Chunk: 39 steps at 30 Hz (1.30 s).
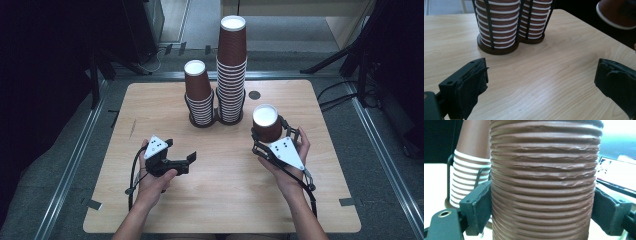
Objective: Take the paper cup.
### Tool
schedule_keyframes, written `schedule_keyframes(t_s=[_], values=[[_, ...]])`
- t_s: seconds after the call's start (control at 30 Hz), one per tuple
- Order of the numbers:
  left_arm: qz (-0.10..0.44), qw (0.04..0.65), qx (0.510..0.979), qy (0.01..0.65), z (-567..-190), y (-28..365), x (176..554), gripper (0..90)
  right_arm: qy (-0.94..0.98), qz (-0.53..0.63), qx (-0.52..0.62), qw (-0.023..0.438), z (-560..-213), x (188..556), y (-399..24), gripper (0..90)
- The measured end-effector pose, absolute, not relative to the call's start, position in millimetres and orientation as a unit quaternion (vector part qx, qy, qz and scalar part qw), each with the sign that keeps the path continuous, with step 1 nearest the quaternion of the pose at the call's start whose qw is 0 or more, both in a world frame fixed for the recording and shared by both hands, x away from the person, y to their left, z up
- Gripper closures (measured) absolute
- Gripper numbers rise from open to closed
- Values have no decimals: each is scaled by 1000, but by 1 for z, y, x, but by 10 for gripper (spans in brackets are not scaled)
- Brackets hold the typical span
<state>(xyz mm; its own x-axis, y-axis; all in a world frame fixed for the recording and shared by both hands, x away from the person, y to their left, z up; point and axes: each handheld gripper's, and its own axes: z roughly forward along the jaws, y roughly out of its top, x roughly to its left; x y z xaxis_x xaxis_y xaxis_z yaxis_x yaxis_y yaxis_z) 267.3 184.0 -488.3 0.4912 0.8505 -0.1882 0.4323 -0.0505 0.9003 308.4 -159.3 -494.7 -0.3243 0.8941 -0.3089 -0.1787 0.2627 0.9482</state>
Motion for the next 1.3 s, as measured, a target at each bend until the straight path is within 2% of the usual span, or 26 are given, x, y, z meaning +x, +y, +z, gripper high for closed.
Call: schedule_keyframes(t_s=[0.87,1.3], values=[[173,532,710,427,-484,157,259,0,687,449,141,553,-525,291,-105,137],[157,538,724,402,-483,144,255,0,709,430,66,555,-538,279,-79,137]])
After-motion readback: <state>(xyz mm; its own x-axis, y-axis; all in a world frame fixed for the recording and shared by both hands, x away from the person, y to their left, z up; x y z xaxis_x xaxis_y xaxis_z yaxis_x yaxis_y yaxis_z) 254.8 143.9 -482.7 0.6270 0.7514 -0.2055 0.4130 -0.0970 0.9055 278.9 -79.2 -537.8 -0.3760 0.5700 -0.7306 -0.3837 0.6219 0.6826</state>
